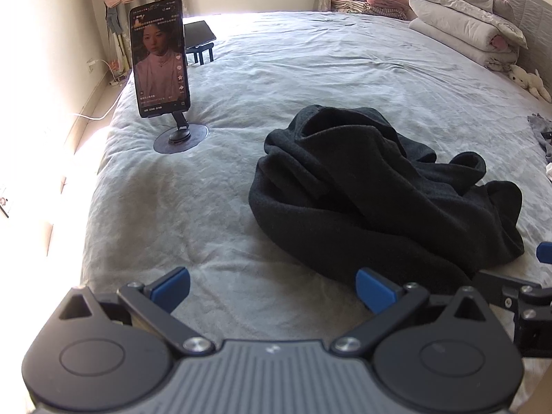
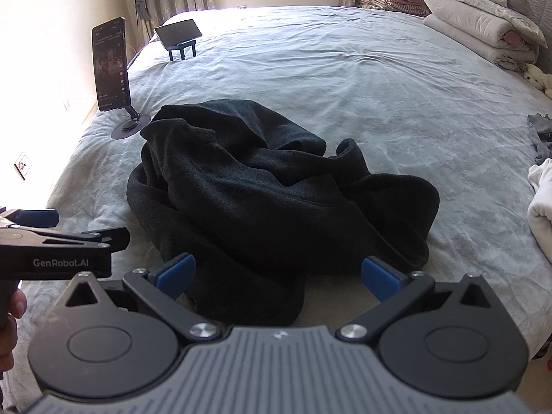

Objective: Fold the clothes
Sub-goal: 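Move both grippers open toward the crumpled dark sweater on the bed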

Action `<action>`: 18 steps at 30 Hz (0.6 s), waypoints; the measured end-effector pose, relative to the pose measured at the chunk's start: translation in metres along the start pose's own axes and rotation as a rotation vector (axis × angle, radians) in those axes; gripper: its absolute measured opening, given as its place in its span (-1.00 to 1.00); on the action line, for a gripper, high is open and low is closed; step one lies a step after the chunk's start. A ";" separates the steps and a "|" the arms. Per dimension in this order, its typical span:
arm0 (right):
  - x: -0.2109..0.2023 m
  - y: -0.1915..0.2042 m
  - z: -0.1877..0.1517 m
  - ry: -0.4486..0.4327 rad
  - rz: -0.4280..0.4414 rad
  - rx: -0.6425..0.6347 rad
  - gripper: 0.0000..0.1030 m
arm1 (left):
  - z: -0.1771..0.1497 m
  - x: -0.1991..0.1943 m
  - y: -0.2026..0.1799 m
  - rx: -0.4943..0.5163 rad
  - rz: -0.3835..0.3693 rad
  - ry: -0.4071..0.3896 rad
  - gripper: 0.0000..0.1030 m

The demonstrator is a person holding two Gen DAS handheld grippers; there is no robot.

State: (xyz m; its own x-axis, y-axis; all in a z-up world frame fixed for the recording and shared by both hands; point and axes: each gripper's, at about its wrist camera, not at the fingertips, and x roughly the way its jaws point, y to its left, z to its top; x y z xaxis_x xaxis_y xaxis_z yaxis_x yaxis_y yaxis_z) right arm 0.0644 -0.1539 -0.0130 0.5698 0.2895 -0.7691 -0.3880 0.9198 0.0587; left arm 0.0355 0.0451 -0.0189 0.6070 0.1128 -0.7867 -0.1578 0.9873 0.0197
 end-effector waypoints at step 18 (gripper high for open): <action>0.028 -0.002 0.006 0.066 0.001 -0.028 1.00 | 0.006 0.019 -0.006 0.009 0.002 0.025 0.99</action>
State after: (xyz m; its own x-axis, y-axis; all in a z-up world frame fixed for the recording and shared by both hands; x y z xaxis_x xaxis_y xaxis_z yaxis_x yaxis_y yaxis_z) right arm 0.0858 -0.1460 -0.0307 0.5207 0.2713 -0.8095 -0.4092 0.9115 0.0423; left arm 0.0526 0.0423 -0.0298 0.5873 0.1121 -0.8016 -0.1522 0.9880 0.0267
